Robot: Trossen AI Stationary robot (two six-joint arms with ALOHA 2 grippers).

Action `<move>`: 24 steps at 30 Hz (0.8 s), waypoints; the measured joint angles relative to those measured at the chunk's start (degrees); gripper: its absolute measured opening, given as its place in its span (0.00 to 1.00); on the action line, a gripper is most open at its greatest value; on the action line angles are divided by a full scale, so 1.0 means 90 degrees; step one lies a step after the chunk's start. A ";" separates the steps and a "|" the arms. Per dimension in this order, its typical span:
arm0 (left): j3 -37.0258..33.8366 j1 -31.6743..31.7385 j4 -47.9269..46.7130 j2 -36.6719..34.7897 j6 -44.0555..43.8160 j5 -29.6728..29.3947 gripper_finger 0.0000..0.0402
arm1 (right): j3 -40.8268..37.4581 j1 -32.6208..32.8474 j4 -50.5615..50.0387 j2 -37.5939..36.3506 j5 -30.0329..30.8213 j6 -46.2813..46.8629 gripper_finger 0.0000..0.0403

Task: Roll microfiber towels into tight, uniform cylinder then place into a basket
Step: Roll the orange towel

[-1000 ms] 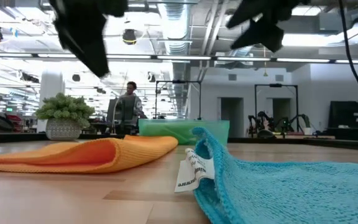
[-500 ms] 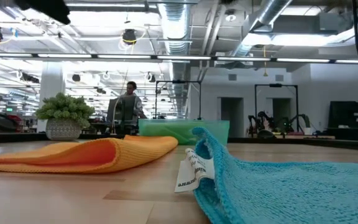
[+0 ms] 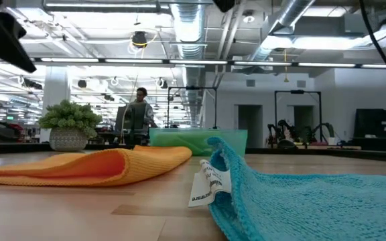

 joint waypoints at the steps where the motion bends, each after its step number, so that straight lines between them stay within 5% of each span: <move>1: -0.0071 -0.0010 0.0200 0.0000 0.0112 0.0022 0.39 | 0.0072 0.0035 0.0040 0.0146 -0.0002 -0.0186 0.66; 7: -0.0295 0.0003 0.1066 0.0002 0.0583 0.0167 0.39 | 0.0168 0.0218 -0.0018 0.0712 -0.0006 -0.0696 0.66; 24: -0.0302 0.0460 0.1464 0.0002 0.1326 0.0531 0.39 | 0.0231 0.0277 0.0123 0.1904 -0.0584 -0.1377 0.66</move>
